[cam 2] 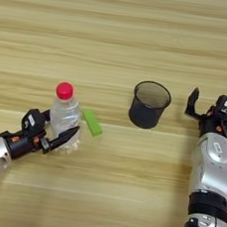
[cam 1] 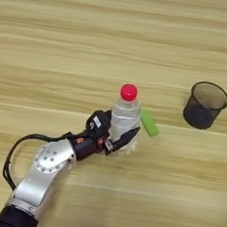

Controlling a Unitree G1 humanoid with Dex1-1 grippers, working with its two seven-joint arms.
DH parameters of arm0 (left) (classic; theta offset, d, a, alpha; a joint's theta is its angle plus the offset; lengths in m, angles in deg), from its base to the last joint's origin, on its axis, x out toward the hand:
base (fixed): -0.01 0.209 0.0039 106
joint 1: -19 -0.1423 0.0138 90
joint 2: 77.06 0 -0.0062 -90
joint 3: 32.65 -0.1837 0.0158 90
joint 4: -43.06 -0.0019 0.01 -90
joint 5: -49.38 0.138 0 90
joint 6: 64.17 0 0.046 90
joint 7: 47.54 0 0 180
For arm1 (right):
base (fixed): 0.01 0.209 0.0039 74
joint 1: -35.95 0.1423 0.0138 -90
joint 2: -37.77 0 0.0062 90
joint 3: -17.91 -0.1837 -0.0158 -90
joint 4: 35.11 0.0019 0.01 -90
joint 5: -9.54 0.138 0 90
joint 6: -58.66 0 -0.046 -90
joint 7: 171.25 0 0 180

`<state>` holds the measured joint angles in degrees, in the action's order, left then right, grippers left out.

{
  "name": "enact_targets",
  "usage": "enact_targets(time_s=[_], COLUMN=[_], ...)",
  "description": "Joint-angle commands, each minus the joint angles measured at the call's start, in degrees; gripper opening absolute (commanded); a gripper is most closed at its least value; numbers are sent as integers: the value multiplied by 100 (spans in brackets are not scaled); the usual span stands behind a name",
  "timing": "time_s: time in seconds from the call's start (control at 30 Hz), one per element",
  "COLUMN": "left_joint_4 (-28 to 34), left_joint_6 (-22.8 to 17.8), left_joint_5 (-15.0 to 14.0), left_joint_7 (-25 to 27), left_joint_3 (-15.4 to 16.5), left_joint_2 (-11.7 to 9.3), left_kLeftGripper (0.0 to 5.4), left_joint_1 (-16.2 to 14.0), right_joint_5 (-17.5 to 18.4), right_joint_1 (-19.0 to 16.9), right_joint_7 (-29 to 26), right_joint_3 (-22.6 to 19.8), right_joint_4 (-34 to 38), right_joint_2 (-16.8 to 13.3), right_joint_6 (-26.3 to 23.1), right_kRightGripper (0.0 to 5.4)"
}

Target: Move the objects on the table

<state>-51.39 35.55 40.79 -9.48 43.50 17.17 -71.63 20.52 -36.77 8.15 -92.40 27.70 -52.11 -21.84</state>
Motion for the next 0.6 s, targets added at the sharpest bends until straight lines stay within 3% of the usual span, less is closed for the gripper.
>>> enact_targets(time_s=[0.03, 0.23, 0.3, 0.6], left_joint_4=[-39, -241, -332, -518], left_joint_6=[88, 164, 210, 317], left_joint_5=[92, 227, 322, 434], left_joint_7=[58, 13, -8, -97], left_joint_3=[-81, -134, -168, -153], left_joint_2=[-25, -41, -66, -59], left_kLeftGripper=[303, 303, 352, 442], left_joint_1=[28, 57, 73, 125], right_joint_5=[-5, -1, 0, 3], right_joint_1=[9, 3, 2, 7], right_joint_7=[11, 15, 15, 12], right_joint_3=[12, 8, 7, 0], right_joint_4=[68, 76, 78, 66], right_joint_2=[16, 13, 12, 4], right_joint_6=[-6, -6, -6, 0], right_kRightGripper=[540, 540, 540, 540])
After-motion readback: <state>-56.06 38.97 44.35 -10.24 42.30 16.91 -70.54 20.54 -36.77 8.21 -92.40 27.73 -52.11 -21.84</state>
